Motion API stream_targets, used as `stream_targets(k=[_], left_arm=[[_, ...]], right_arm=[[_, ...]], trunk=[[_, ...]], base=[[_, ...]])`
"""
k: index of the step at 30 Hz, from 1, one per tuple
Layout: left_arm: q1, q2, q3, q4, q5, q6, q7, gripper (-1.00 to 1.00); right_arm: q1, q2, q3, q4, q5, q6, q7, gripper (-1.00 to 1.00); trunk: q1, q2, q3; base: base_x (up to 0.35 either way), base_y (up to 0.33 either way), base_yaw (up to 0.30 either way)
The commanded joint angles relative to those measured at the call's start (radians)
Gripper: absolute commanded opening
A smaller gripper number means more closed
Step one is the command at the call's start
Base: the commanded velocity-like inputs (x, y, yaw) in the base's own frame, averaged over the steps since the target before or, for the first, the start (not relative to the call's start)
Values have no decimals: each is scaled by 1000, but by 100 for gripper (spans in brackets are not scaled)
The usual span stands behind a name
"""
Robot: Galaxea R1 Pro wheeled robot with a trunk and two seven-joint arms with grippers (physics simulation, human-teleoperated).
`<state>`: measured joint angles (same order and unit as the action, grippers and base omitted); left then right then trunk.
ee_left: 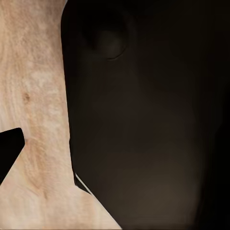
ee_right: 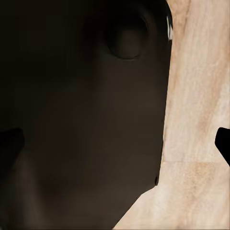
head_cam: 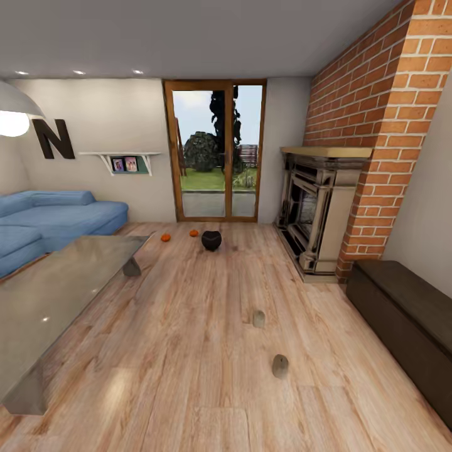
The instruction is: Place each of the two pumpkins and all three candles from the living room inside a cabinet in the living room (use any cabinet), then make sure every cabinet is closed, and position the cauldron so it is next to a table in the living room.
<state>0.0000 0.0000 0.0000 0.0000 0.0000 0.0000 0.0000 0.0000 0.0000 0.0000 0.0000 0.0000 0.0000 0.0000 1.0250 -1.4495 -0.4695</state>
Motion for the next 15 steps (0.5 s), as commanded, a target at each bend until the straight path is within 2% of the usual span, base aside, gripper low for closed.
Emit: stream_targets(k=[1,15], left_arm=[[0,0,0,0,0,0,0,100],[12,21,-3,-26,-6,8,-2,100]], right_arm=[[0,0,0,0,0,0,0,100],[-33,-3,1,8,-3,-38,-2,100]], trunk=[[0,-1,-1],[0,-1,-1]], base=[[0,0,0],[0,0,0]])
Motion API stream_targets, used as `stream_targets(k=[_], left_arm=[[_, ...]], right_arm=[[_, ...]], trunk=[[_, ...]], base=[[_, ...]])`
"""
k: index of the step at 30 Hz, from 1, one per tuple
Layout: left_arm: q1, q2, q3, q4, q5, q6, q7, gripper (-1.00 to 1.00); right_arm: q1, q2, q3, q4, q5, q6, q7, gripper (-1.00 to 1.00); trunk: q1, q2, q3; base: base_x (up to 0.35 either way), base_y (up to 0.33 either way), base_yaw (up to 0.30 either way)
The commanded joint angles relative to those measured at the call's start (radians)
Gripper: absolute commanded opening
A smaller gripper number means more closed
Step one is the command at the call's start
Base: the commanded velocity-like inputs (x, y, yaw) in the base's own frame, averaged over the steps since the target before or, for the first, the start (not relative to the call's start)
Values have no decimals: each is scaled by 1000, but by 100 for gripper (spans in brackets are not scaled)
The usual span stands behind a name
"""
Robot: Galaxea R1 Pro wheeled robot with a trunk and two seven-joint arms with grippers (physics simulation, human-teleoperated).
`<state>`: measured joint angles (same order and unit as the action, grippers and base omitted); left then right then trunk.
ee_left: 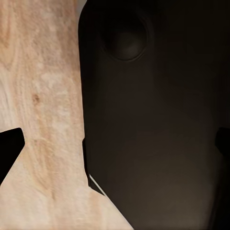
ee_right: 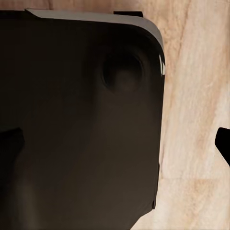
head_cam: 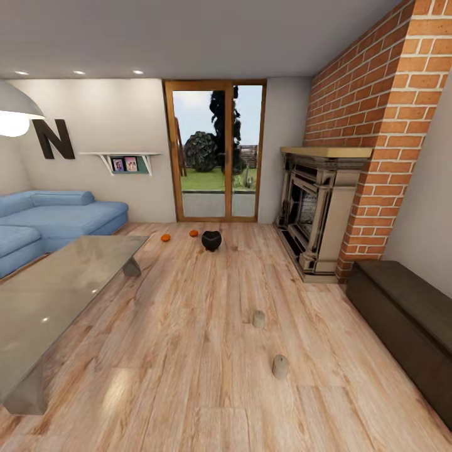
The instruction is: Place each of the two pumpkins and all three candles from the living room inside a cabinet in the living room (use any cabinet), then make sure every cabinet is closed, and position the cauldron so it is next to a table in the living room.
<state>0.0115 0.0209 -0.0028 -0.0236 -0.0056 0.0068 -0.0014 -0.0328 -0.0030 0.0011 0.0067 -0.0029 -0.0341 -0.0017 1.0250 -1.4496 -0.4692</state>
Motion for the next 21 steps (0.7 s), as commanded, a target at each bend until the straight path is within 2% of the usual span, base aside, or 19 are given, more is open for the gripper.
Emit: stream_targets(k=[1,12,21], left_arm=[[1,0,0,-2,-1,1,0,100],[2,1,1,-2,1,-1,0,100],[2,1,4,-2,1,-1,0,100]], right_arm=[[-1,0,0,1,-1,-4,0,100],[-1,0,-1,1,-2,-14,0,100],[-1,0,-3,0,-2,-93,0,100]], trunk=[[0,0,-1],[0,0,-1],[0,0,-1]], base=[[0,0,0],[0,0,0],[0,0,0]])
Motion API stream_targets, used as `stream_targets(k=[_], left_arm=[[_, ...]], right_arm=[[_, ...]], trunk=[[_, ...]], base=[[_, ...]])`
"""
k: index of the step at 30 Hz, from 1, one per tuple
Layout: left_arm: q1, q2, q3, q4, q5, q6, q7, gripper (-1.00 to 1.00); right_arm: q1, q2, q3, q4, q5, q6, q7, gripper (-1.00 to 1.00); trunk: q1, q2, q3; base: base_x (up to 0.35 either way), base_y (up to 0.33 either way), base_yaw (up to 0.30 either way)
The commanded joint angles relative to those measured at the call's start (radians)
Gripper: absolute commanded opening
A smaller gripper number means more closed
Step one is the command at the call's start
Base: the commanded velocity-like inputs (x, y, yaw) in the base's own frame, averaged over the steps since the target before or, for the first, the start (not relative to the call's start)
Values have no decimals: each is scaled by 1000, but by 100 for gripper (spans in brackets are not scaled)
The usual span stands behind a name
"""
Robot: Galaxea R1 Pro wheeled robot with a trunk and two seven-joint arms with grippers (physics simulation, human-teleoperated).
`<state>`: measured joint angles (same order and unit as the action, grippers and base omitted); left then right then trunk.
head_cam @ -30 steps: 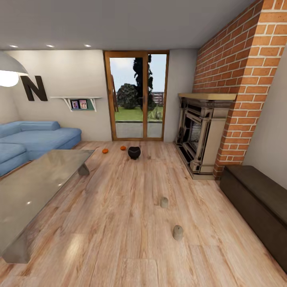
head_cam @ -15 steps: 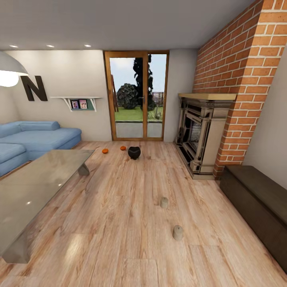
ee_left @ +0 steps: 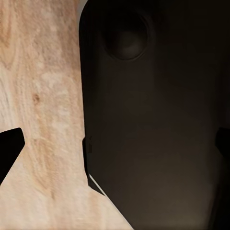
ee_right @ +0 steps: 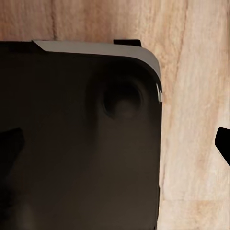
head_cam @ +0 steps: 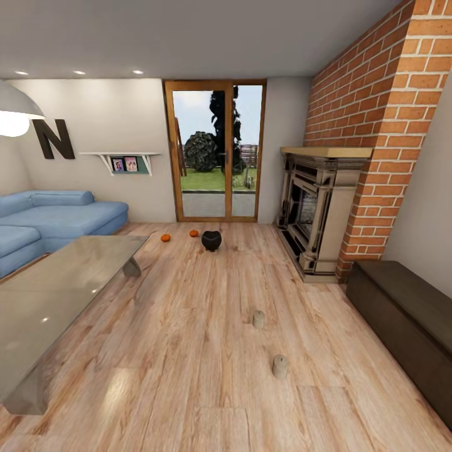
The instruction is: Place each of the two pumpkins and all three candles from the living room inside a cabinet in the living room (use any cabinet), then make sure every cabinet is closed, and position the cauldron so it is next to a table in the living room.
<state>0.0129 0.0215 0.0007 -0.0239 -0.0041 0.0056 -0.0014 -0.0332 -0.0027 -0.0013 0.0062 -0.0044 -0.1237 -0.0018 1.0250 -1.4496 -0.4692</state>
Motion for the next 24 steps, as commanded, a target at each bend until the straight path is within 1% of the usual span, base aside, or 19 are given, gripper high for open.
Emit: stream_targets(k=[1,7,10,24], left_arm=[[1,0,0,-2,0,1,0,100],[0,1,0,-2,0,1,0,100],[0,1,0,-2,0,1,0,100],[0,2,-1,-2,0,-1,0,100]], right_arm=[[-1,0,0,1,0,-11,0,100],[-1,1,1,1,0,-36,0,100],[-1,1,1,1,1,-37,0,100],[-1,0,3,2,3,-37,5,100]], trunk=[[0,0,-1],[0,0,-1],[0,0,-1],[0,0,-3]], base=[[0,0,0],[0,0,-2],[0,0,-107],[0,0,-250]])
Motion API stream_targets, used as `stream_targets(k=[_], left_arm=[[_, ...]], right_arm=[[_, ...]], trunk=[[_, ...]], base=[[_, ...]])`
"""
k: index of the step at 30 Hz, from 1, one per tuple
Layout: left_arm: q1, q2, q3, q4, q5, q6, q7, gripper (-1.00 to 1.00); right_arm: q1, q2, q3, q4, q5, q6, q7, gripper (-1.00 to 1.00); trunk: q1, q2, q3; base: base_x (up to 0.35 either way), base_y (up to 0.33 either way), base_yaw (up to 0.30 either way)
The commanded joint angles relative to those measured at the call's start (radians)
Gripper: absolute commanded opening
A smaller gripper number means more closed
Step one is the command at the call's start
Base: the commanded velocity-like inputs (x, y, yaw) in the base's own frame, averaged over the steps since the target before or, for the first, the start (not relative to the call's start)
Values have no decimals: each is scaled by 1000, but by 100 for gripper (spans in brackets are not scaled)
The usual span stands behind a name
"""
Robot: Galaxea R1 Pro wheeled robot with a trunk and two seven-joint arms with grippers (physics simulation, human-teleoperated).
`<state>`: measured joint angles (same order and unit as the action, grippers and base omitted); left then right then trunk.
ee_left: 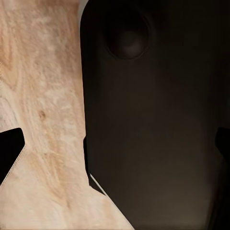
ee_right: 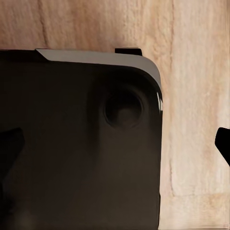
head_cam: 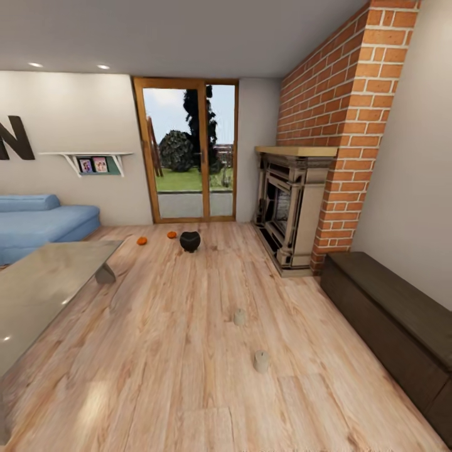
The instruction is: Place each of the two pumpkins and all three candles from the living room inside a cabinet in the living room (use any cabinet), then make sure every cabinet is closed, and position the cauldron so it is next to a table in the living room.
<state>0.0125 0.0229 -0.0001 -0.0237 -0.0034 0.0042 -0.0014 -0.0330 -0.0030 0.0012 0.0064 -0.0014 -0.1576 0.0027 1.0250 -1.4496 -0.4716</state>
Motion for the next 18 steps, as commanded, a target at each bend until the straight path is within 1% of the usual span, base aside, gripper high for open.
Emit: stream_targets(k=[1,18], left_arm=[[1,0,0,-2,0,0,0,100],[1,0,-5,-2,-4,0,0,100]], right_arm=[[-1,0,0,1,0,-4,0,100],[-1,0,-4,1,0,-4,0,100]], trunk=[[0,0,-1],[0,0,-11]], base=[[0,0,-272],[0,0,-272]])
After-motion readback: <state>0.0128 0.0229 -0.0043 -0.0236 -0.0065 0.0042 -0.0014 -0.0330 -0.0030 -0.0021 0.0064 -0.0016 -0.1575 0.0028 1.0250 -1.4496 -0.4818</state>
